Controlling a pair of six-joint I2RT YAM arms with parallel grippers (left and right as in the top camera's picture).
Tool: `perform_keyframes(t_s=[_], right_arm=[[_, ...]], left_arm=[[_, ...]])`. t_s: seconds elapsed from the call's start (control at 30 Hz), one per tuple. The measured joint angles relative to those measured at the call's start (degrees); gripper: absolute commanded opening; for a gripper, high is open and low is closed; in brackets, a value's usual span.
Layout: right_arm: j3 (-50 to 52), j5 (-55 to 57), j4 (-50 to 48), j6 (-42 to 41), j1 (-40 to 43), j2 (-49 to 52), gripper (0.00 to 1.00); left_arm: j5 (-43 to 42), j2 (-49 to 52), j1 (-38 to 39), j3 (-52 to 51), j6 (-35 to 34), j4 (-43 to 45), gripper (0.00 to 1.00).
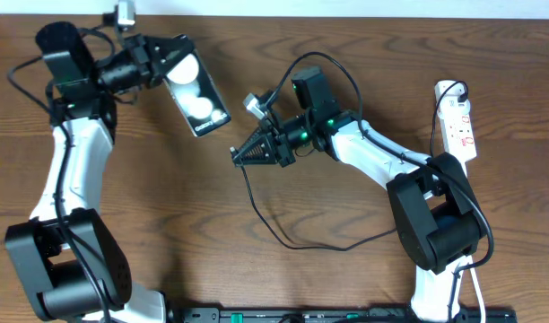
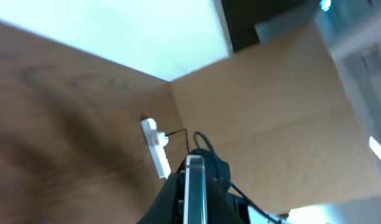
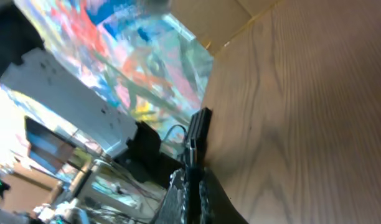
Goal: Plug charger to phone and switch on socket
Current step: 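Lift the cable plug with the right gripper toward the phone's bottom edge, then push the cable plug into the phone's bottom port with the right gripper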
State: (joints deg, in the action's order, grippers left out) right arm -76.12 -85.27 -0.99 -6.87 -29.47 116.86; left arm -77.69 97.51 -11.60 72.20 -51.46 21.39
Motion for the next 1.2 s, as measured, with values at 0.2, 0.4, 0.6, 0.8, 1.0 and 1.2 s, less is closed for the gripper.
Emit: perform_keyframes(t_s=[0.2, 0.4, 0.6, 0.8, 1.0, 1.2], right_arm=[[0.0, 0.15, -5.64, -12.94, 0.09, 0.0, 0.01], [0.0, 0.13, -7.06, -17.55, 0.09, 0.0, 0.01], [0.02, -0.02, -17.03, -21.05, 0.09, 0.0, 0.01], [0.0, 0.15, -25.73, -25.94, 0.09, 0.0, 0.01], [0.0, 0.2, -27.65, -28.74, 0.09, 0.0, 0.01], [0.0, 0.17, -31.19, -31.63, 0.09, 0.0, 0.01]], left_arm=[[0.0, 0.0, 1.86, 0.0, -3.39, 9.62, 0.08], [0.02, 0.0, 1.86, 0.0, -4.59, 10.43, 0.08], [0.04, 0.0, 1.86, 0.0, -5.53, 11.3, 0.08], [0.39, 0.0, 1.86, 0.0, -5.73, 11.82, 0.08], [1.57, 0.0, 1.86, 0.0, -5.75, 14.4, 0.07], [1.57, 0.0, 1.86, 0.0, -5.73, 14.88, 0.08]])
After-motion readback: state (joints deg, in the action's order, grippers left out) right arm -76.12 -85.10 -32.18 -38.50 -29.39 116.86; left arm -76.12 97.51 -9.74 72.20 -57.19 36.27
